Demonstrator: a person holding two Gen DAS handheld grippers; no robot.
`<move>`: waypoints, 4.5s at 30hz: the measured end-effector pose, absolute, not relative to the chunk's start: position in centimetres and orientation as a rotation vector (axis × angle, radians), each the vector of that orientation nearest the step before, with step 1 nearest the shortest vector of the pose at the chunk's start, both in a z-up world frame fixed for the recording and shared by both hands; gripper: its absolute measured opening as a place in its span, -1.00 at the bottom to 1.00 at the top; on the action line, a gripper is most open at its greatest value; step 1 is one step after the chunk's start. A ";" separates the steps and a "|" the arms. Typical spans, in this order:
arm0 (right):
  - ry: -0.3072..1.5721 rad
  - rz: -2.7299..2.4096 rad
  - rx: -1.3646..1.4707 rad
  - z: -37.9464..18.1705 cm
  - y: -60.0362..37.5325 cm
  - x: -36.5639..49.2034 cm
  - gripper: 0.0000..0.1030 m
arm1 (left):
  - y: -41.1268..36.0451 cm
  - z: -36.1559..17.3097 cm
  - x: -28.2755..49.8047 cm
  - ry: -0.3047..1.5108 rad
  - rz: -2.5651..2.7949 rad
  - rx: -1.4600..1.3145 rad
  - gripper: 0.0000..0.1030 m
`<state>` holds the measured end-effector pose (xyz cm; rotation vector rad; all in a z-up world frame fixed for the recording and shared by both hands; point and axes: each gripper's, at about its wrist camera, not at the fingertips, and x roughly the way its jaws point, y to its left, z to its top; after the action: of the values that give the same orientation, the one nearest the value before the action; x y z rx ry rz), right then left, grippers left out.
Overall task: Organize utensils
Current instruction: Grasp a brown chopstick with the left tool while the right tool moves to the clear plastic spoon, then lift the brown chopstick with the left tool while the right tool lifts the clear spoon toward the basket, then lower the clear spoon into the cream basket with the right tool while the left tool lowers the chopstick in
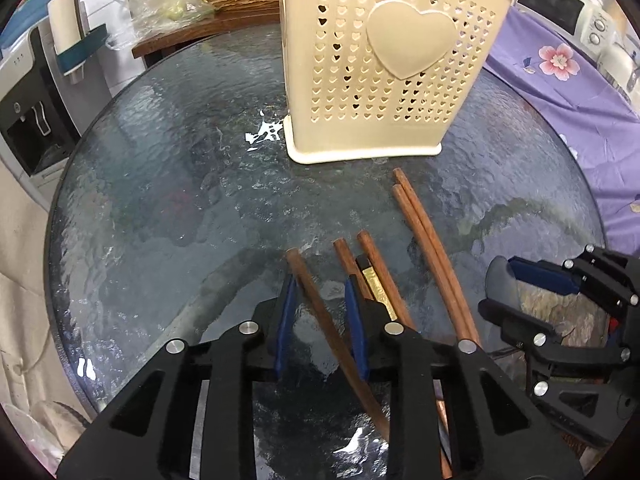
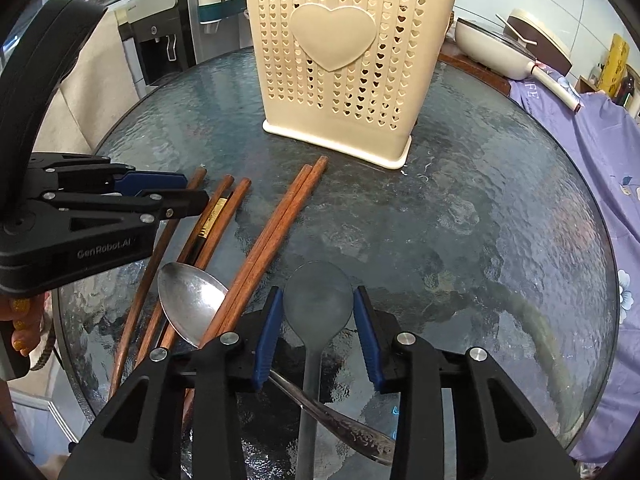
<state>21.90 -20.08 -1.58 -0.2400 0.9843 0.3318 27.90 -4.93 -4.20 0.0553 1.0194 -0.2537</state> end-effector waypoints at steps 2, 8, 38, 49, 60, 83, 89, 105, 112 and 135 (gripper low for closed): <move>0.991 0.332 -0.238 -1.6 -20.1 22.0 -0.32 | -4.8 -4.1 28.3 1.026 -0.258 0.045 -0.55; 1.010 0.331 -0.240 -1.5 -20.2 22.2 -0.32 | -5.4 -4.2 28.5 1.038 -0.266 0.052 -0.61; 0.922 0.359 -0.191 -0.8 -20.7 22.7 -0.33 | -5.7 -3.8 29.3 1.014 -0.302 -0.053 -0.86; 0.813 0.362 -0.119 1.9 -21.7 22.9 -0.33 | -5.2 1.2 28.2 0.857 -0.333 -0.085 -0.86; 0.716 0.370 -0.111 4.7 -21.7 22.4 -0.33 | -5.5 5.0 27.1 0.756 -0.344 -0.072 -0.86; 0.508 0.409 -0.037 11.1 -22.5 21.7 -0.33 | -4.3 11.6 24.5 0.575 -0.381 -0.106 -0.86; 0.479 0.424 -0.035 12.8 -22.1 22.3 -0.33 | -4.3 13.9 24.4 0.522 -0.384 -0.100 -0.86; 0.408 0.435 0.028 18.5 -22.1 25.2 -0.33 | -3.4 20.4 24.4 0.390 -0.401 -0.103 -0.86; 0.394 0.432 0.049 21.4 -22.0 27.4 -0.33 | -3.3 25.5 25.4 0.349 -0.454 -0.120 -0.86; 0.267 0.277 0.009 17.9 -22.1 34.1 -0.32 | -2.3 24.2 34.5 0.343 -0.262 -0.151 -0.86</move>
<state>34.14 -22.12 17.92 0.0089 0.2667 0.2772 34.53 -2.33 24.17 -0.1511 0.3426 -0.2624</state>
